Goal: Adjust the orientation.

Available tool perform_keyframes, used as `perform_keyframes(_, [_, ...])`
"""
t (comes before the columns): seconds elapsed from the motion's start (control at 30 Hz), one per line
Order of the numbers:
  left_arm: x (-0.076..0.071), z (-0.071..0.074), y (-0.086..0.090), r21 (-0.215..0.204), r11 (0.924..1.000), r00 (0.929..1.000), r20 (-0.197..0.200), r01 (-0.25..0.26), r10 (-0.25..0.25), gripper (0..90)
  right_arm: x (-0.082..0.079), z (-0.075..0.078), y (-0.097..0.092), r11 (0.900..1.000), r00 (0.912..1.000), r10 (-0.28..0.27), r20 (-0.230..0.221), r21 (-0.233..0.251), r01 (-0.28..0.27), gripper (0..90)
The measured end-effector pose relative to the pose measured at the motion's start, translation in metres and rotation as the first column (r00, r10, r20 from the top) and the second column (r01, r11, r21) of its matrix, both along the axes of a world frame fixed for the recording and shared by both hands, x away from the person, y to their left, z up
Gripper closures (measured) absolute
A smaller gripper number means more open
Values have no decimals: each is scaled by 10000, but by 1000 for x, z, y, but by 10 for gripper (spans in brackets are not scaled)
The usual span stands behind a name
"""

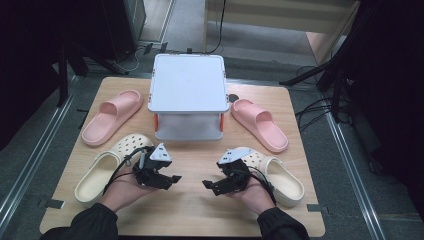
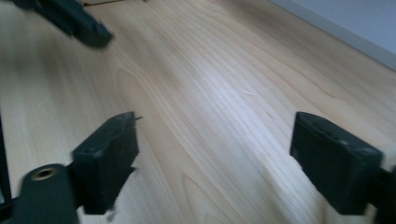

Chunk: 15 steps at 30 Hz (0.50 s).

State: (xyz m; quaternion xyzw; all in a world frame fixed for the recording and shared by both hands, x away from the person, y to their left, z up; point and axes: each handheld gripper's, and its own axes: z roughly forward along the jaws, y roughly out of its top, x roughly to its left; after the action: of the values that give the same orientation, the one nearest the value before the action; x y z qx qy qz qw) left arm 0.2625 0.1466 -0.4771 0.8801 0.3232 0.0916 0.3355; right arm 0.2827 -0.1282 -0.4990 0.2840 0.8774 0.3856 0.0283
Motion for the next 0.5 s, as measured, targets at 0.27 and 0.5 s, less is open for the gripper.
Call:
perform_keyframes(0.27, [1, 11, 12, -838, 9965, 9973, -730, 22, -84, 579, -5, 11, -1, 9995, 9995, 233, 224, 225, -238, 417])
perform_keyframes(0.5, [0, 11, 15, -733, 9973, 9962, -860, 60, -123, 575, -14, 17, -3, 9977, 9958, 567, 720, 340, -593, 502])
